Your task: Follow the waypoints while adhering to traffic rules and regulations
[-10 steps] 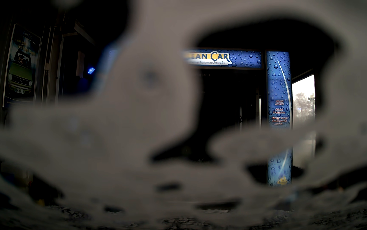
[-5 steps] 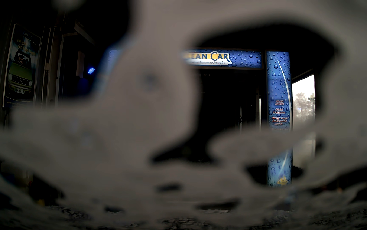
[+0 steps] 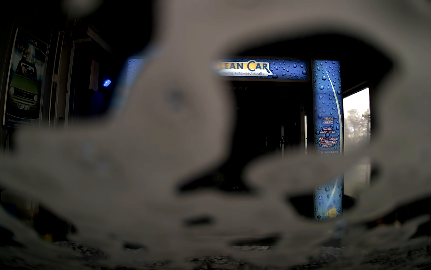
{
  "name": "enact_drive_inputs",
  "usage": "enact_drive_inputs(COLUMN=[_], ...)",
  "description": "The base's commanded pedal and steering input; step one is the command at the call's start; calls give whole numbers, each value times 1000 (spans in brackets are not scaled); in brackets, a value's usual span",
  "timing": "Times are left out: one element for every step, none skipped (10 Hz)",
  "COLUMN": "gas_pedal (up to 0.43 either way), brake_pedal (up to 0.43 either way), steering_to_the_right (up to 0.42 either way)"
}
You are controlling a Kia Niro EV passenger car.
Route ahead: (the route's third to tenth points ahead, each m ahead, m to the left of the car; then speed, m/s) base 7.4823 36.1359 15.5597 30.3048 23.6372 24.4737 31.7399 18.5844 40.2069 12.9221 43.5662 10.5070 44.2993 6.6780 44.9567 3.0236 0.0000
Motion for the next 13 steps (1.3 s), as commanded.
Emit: enact_drive_inputs(gas_pedal=[0,0,0,0,0,0,0,0,0,0,0,0,0], brake_pedal=[0,0,0,0,0,0,0,0,0,0,0,0,0], steering_to_the_right=[-14,-14,-14,-14,-14,-14,-14,-15,-14,-14,-14,-14,-14])
